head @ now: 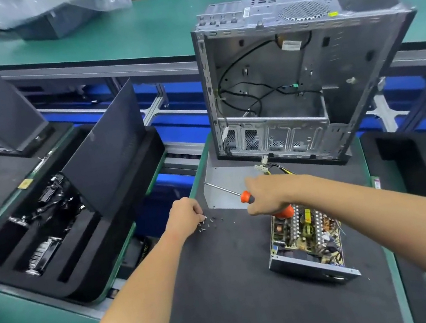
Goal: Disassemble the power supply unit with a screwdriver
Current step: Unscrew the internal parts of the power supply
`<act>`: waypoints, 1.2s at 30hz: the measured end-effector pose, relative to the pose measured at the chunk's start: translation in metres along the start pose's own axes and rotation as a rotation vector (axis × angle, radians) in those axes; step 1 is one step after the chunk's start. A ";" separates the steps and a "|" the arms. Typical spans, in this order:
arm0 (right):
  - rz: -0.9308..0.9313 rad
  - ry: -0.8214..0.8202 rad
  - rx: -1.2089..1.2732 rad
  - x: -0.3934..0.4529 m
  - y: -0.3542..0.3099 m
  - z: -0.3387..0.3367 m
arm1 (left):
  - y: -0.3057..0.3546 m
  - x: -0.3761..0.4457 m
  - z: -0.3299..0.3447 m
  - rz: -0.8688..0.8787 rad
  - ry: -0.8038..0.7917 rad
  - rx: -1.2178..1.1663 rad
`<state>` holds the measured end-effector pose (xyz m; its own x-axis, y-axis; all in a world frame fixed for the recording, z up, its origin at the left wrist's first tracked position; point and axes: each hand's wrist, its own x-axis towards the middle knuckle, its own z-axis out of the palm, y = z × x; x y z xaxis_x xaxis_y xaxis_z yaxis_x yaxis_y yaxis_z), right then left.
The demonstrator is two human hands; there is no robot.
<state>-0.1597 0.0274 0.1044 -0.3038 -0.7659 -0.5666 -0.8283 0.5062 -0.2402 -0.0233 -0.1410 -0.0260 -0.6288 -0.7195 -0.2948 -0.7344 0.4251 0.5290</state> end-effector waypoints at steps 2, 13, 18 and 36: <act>0.001 0.001 -0.012 0.000 0.000 -0.001 | -0.001 0.000 -0.001 0.003 0.010 -0.001; -0.022 -0.005 -0.079 0.000 -0.004 0.001 | -0.012 -0.002 -0.004 0.076 -0.030 0.098; -0.039 -0.011 -0.106 -0.001 0.001 0.002 | -0.011 0.001 -0.005 0.109 -0.052 0.103; 0.014 -0.159 -0.286 -0.035 -0.005 -0.053 | 0.099 -0.023 -0.055 0.464 -0.607 0.055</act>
<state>-0.1704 0.0305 0.1669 -0.2580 -0.6769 -0.6894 -0.9298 0.3678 -0.0131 -0.0675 -0.1130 0.0763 -0.8942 -0.0398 -0.4458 -0.3627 0.6481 0.6696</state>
